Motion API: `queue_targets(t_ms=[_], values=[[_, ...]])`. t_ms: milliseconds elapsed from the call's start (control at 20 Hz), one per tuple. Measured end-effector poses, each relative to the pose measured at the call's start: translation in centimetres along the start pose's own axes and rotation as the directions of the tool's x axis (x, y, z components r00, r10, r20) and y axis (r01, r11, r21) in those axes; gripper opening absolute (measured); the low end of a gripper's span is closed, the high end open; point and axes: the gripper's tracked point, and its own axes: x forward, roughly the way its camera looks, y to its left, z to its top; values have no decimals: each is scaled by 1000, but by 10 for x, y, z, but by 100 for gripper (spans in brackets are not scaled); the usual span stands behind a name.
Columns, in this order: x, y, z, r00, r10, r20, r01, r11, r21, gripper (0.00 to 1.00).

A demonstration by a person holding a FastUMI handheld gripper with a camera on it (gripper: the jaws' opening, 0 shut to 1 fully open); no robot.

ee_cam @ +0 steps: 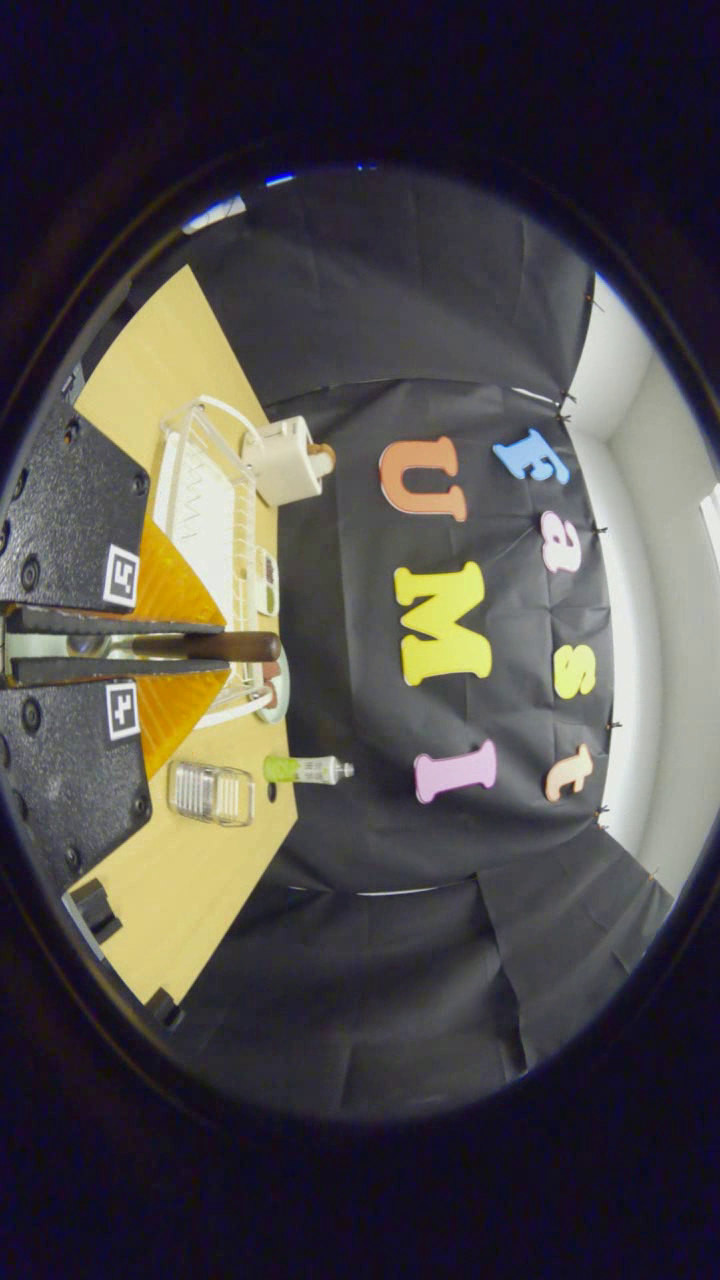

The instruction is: Take the plate from the dish rack, then take the spoon from the basket and place it into the plate.

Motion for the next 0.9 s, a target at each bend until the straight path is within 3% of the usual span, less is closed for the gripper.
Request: queue_targets(t_ms=[300, 550, 650, 800, 900], values=[[1, -2, -53, 996, 13, -88, -12, 1000, 9, 14], [-29, -35, -37, 998, -41, 53, 44, 997, -62, 18], [-44, -48, -20, 988, -69, 141, 83, 992, -91, 27], [-65, -51, -5, 977, -67, 201, 93, 988, -122, 61], [-72, -52, -4, 981, -60, 185, 83, 990, -118, 76]])
